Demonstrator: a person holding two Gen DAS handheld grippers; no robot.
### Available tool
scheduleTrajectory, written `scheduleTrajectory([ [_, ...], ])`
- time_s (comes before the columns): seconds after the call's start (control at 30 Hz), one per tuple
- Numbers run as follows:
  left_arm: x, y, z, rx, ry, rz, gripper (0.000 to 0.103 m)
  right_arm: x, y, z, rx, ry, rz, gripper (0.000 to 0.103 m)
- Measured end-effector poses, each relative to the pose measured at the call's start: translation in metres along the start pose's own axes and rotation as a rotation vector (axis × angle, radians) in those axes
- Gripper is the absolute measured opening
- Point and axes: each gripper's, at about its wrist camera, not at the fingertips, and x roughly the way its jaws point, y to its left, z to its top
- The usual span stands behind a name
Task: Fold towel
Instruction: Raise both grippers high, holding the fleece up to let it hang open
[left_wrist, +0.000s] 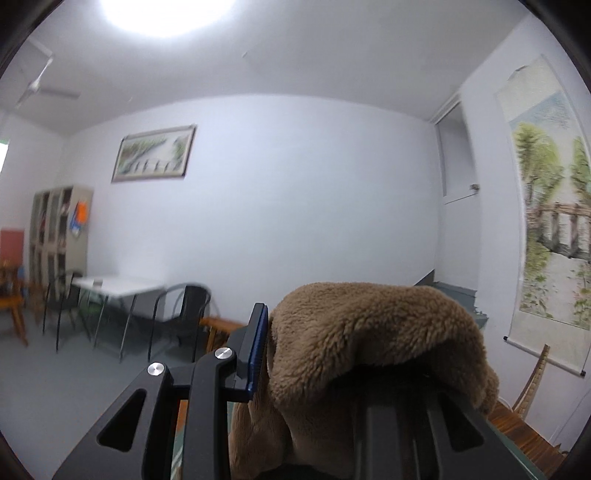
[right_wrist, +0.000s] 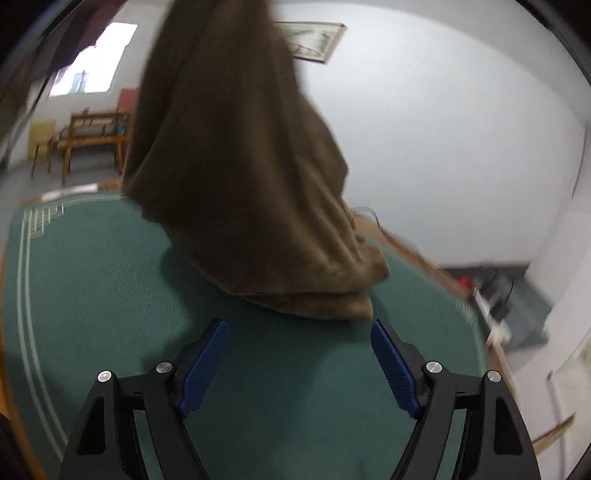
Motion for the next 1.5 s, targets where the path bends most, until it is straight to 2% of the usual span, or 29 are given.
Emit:
scheduleTrajectory([
  [0.1,-0.010,-0.011,0.032,0.007,-0.041,-0.031,0.030,0.008,0.009,0.009,-0.038,-0.027,-0.007,0.081],
  [0.23,-0.026,-0.022,0.062,0.028,-0.093,-0.035,0.030,0.005,0.009,0.021,0.011,-0.115,-0.007,0.081],
  [0.33,-0.037,-0.022,0.072,0.034,-0.107,-0.025,0.030,-0.006,-0.002,0.034,0.154,-0.224,0.091,0.081],
  [0.47,-0.050,-0.023,0.087,0.042,-0.126,-0.011,0.030,-0.016,-0.005,0.039,0.299,-0.302,0.245,0.081],
  [0.53,-0.057,-0.023,0.094,0.045,-0.135,-0.005,0.030,-0.025,-0.002,0.036,0.339,-0.333,0.267,0.081],
  [0.6,-0.064,-0.023,0.101,0.049,-0.144,0.002,0.030,-0.037,0.002,0.032,0.365,-0.367,0.251,0.081],
  [0.73,-0.077,-0.028,0.112,0.051,-0.154,0.008,0.030,-0.066,0.011,0.022,0.395,-0.434,0.159,0.082],
  [0.83,-0.087,-0.033,0.120,0.051,-0.159,0.010,0.030,-0.086,0.026,0.009,0.393,-0.491,0.093,0.100],
  [0.87,-0.091,-0.035,0.123,0.051,-0.160,0.010,0.030,-0.090,0.032,0.007,0.376,-0.505,0.081,0.102],
  [0.93,-0.097,-0.038,0.128,0.051,-0.164,0.012,0.030,-0.097,0.041,0.006,0.337,-0.523,0.070,0.102],
  [1.07,-0.111,-0.045,0.139,0.051,-0.170,0.014,0.030,-0.111,0.054,0.004,0.323,-0.572,0.116,0.102],
  [1.2,-0.128,-0.047,0.150,0.041,-0.186,0.020,0.030,-0.132,0.072,-0.006,0.315,-0.650,0.070,0.102],
  [1.3,-0.140,-0.049,0.155,0.043,-0.196,0.020,0.030,-0.141,0.085,-0.002,0.274,-0.671,0.005,0.102],
  [1.5,-0.158,-0.051,0.159,0.080,-0.206,0.036,0.031,-0.147,0.065,0.013,0.330,-0.678,0.039,0.101],
])
